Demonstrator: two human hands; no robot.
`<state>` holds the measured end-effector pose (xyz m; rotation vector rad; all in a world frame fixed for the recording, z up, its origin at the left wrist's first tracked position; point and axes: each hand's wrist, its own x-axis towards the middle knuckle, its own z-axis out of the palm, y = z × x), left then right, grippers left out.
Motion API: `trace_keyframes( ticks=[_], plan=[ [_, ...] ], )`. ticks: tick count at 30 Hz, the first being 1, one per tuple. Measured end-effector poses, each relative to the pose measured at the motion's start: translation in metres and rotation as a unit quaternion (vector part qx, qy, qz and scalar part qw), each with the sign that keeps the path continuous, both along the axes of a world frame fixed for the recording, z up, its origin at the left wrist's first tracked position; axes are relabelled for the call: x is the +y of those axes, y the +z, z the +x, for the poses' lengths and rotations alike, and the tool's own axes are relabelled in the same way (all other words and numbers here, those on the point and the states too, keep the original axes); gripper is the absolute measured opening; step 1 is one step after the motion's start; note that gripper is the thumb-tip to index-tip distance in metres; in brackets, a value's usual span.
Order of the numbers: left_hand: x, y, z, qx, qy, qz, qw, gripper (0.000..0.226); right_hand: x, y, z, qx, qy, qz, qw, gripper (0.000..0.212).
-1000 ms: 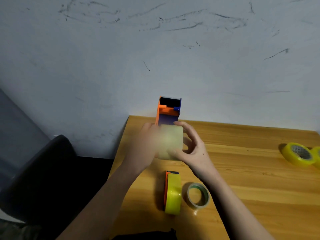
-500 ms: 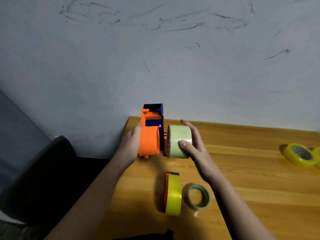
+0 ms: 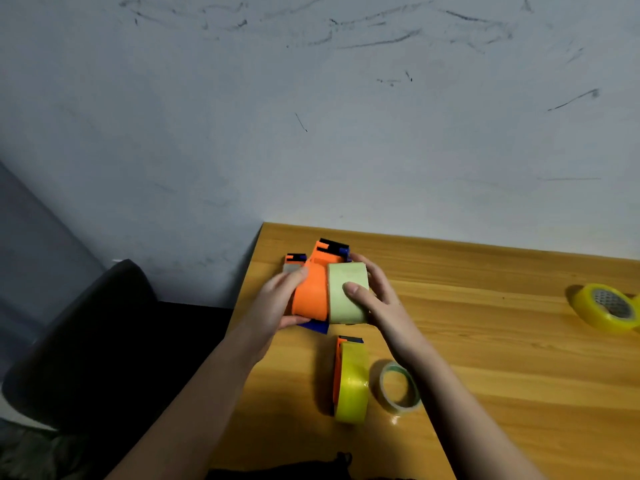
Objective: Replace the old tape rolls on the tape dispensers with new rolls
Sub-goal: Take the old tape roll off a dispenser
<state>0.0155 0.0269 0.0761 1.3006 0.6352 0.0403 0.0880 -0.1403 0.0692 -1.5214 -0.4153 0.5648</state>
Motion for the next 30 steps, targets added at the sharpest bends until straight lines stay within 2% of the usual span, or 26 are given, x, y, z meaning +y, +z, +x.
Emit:
trace_keyframes(
  ticks=[3,6,9,13,17,21,26,30],
  plan=[
    [0.008,-0.013,-0.009,0.019,0.058,-0.029,0.998,0.036,-0.005,-0.005,0.003,0.037,-0.057,0.021,0.997,0.055],
    [0.012,-0.034,-0.021,0.065,0.051,-0.004,0.997,0.043,-0.010,-0.013,0.007,0.077,-0.101,0.019,0.992,0.052],
    [0.006,-0.056,-0.033,0.104,0.071,-0.010,0.992,0.047,-0.011,-0.023,0.004,0.126,-0.110,0.001,0.986,0.062],
    [-0.001,-0.082,-0.046,0.126,0.079,-0.035,0.988,0.054,-0.011,-0.038,-0.003,0.164,-0.104,-0.020,0.981,0.048],
    [-0.002,-0.104,-0.052,0.141,0.085,-0.059,0.985,0.054,-0.015,-0.044,-0.007,0.165,-0.092,-0.032,0.981,0.046],
    [-0.004,-0.116,-0.052,0.161,0.088,-0.066,0.981,0.049,-0.020,-0.045,-0.006,0.161,-0.093,-0.042,0.982,0.053],
    [-0.002,-0.128,-0.052,0.193,0.086,-0.063,0.975,0.057,-0.025,-0.051,0.000,0.163,-0.125,-0.043,0.978,0.048],
    [-0.003,-0.136,-0.051,0.204,0.081,-0.049,0.974,0.057,-0.029,-0.053,0.005,0.153,-0.157,-0.050,0.974,0.058]
  ],
)
